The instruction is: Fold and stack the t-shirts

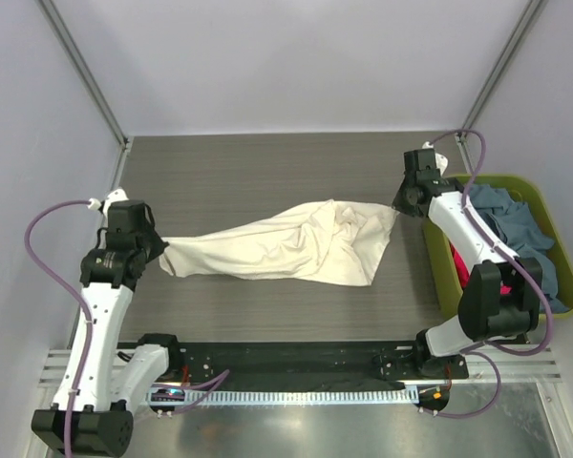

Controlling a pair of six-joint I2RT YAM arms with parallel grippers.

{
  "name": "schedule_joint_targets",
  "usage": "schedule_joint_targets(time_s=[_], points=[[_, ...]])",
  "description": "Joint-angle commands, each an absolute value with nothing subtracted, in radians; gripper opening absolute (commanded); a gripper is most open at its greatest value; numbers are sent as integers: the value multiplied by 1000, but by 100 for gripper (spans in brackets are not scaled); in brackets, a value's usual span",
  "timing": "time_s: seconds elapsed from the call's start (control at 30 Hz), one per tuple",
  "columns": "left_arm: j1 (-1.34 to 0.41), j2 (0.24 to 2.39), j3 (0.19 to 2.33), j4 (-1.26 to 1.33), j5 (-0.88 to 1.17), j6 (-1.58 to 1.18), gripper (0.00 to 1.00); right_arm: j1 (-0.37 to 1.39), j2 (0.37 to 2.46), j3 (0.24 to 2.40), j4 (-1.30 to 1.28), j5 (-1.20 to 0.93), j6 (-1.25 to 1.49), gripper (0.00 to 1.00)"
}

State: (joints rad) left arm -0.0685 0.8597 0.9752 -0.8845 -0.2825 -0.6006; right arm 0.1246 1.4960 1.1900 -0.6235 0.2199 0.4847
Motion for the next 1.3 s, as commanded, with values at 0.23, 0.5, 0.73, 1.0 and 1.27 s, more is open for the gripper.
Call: schedule_joint_targets(time_s=[0.23, 0.5, 0.73, 1.0, 1.27], points=[[52, 845, 962, -838, -210, -537, 0, 14, 1382, 982, -387, 65, 605, 1], [86, 1006, 1305, -787, -9, -607, 0, 20, 1599, 1514, -501, -256, 534, 1], [86, 862, 1381, -660, -3, -532, 0, 35, 1121, 1362, -335, -143, 472, 1], [100, 892, 1100, -803, -175, -563, 0, 32, 969, 807, -214, 63, 644, 1], [250, 974, 1025, -789, 37, -558, 0, 29, 1120, 899, -302, 48, 650, 1]])
